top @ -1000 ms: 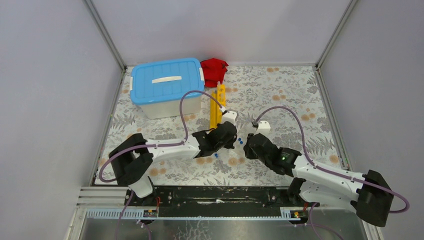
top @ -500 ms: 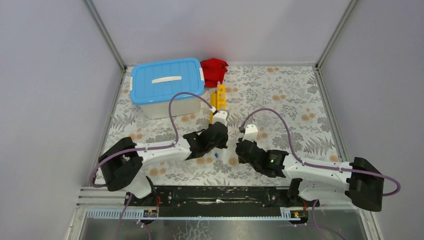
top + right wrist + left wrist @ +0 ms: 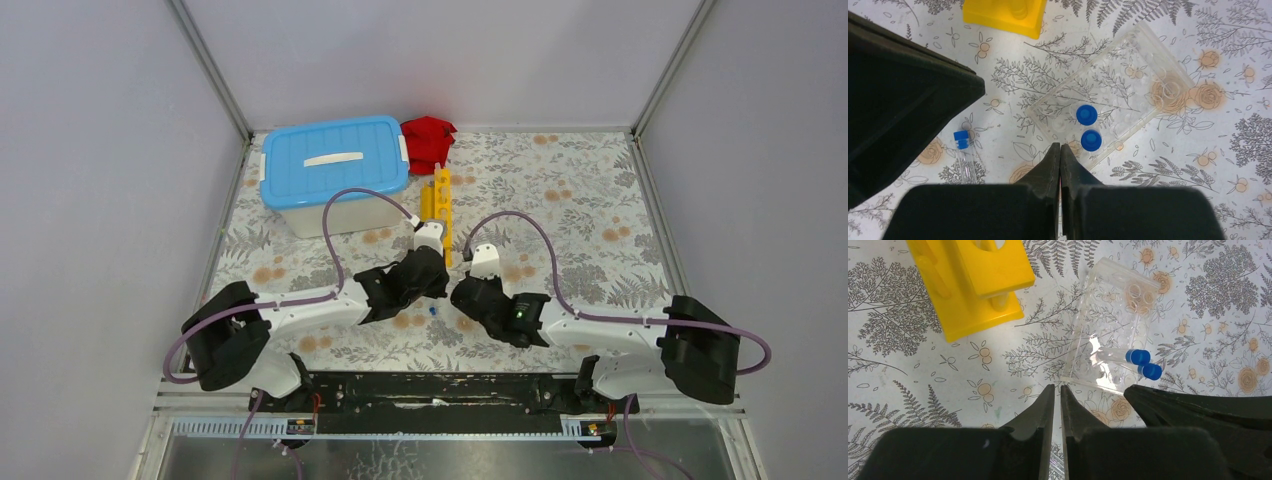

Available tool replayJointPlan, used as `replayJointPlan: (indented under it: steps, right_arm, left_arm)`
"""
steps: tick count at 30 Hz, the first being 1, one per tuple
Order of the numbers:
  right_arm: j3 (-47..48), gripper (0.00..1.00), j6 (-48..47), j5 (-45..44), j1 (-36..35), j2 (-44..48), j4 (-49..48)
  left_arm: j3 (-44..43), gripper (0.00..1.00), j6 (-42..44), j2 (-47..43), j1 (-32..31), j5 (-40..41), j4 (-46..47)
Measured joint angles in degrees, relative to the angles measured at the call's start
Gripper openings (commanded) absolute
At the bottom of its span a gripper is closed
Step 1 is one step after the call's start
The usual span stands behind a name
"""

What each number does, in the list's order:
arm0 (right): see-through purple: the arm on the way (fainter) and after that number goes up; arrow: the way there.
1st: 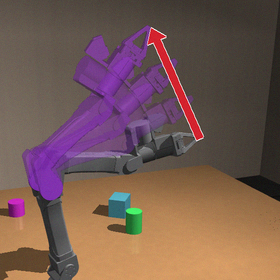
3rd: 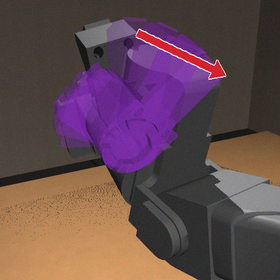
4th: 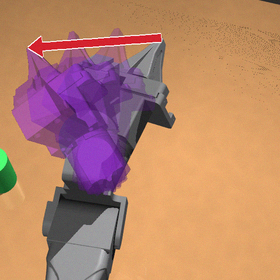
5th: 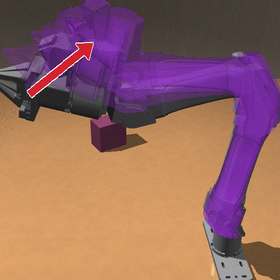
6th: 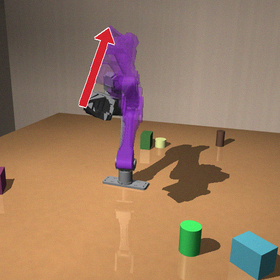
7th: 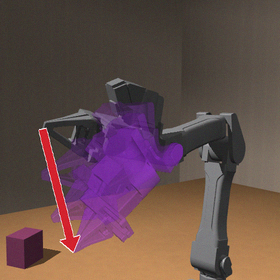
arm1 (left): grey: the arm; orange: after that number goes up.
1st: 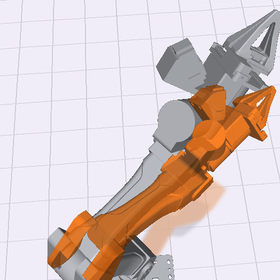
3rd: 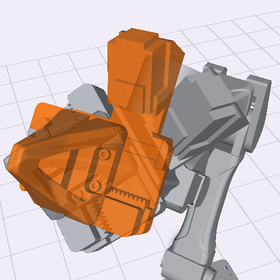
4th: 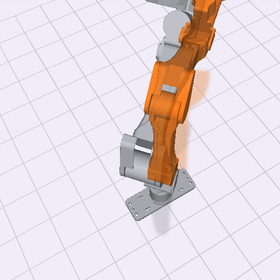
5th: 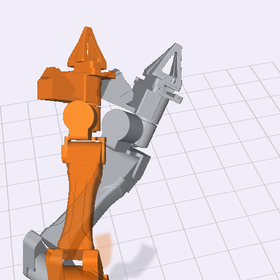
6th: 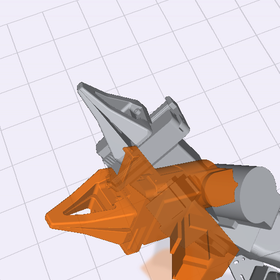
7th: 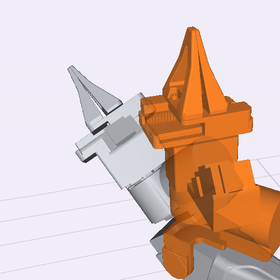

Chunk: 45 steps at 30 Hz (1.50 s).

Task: Organize the chemistry lab equipment
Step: Adjust the test tube in the slot of the test tube rack.

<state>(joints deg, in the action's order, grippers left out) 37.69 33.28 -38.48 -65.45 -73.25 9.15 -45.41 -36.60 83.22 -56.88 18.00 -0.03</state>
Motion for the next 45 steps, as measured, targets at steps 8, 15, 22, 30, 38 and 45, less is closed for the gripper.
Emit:
replayJointPlan:
  steps: [8,15,22,30,38,45]
  right_arm:
    - [1.53,0.01,-1.03,-2.91,-0.02,-2.01,0.02]
    - [1.64,0.01,-1.6,-4.15,-0.02,-2.67,0.02]
    - [1.64,0.01,-1.99,-4.57,-0.02,-2.89,0.02]
    - [1.64,0.01,-2.43,-5.62,-0.02,-2.91,0.02]
    - [1.64,0.0,-2.49,-5.9,-0.02,-2.91,0.02]
    - [1.64,0.0,-2.82,-5.9,0.37,-2.91,0.0]
  left_arm:
    - [0.24,0.16,-0.02,-0.04,0.02,-0.24,0.5]
    - [0.39,0.16,-0.02,-0.04,0.02,-0.68,0.55]
    - [0.55,0.16,-0.04,-0.04,0.02,-0.92,0.59]
    - [0.55,0.16,-0.09,-0.04,0.02,-1.09,0.9]
    - [0.57,0.16,-0.09,-0.04,0.02,-1.09,0.94]
    - [0.59,0.16,-0.35,-0.04,0.02,-1.09,0.96]
